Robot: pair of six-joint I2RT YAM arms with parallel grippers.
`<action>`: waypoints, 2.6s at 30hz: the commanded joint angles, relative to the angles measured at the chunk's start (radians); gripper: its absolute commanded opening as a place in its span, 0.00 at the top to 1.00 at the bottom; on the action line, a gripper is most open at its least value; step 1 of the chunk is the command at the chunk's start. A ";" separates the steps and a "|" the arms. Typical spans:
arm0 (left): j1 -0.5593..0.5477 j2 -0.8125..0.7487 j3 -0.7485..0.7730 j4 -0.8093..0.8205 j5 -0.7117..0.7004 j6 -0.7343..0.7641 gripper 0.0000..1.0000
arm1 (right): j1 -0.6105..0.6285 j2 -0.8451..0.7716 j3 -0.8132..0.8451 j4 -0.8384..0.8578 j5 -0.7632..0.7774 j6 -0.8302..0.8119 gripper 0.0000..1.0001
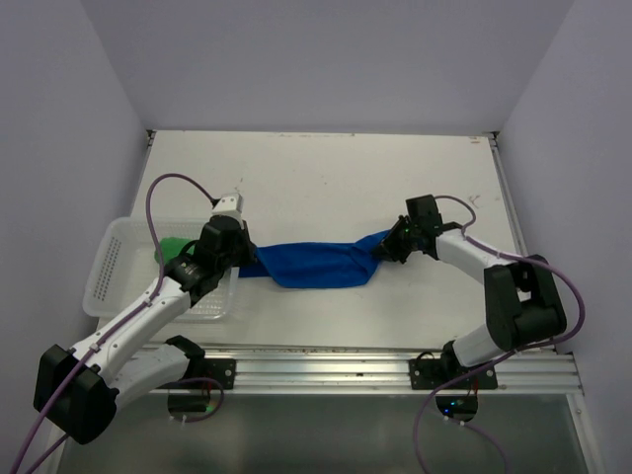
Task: Roll the towels
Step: Flatten the towel
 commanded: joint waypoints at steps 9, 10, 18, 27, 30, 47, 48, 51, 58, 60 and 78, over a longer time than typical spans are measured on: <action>-0.003 -0.015 0.005 0.031 0.003 -0.022 1.00 | -0.017 -0.063 0.048 -0.034 0.039 0.013 0.95; -0.003 -0.014 0.005 0.033 0.003 -0.022 1.00 | -0.020 -0.057 0.048 -0.031 0.035 0.018 0.99; -0.003 -0.009 0.008 0.033 -0.005 -0.024 1.00 | -0.051 -0.076 0.094 -0.054 0.019 0.026 1.00; 0.016 0.046 0.045 0.062 -0.003 -0.076 1.00 | -0.167 -0.149 0.229 -0.210 -0.019 -0.077 1.00; 0.043 0.089 0.103 0.067 0.010 -0.081 1.00 | -0.265 -0.195 0.258 -0.271 -0.050 -0.125 1.00; 0.416 0.353 0.312 0.087 0.207 -0.035 1.00 | -0.671 -0.235 0.235 -0.324 -0.189 -0.174 1.00; 0.418 0.357 0.306 0.094 0.208 -0.035 1.00 | -0.680 -0.234 0.232 -0.319 -0.191 -0.171 1.00; 0.419 0.373 0.290 0.097 0.207 -0.030 1.00 | -0.703 -0.226 0.231 -0.314 -0.198 -0.165 1.00; 0.441 0.405 0.272 0.105 0.208 -0.031 1.00 | -0.747 -0.209 0.261 -0.314 -0.212 -0.145 1.00; 0.445 0.407 0.278 0.110 0.210 -0.034 1.00 | -0.755 -0.206 0.267 -0.310 -0.215 -0.137 1.00; 0.450 0.459 0.527 0.024 0.219 -0.018 1.00 | -0.760 -0.142 0.432 -0.325 -0.189 -0.089 1.00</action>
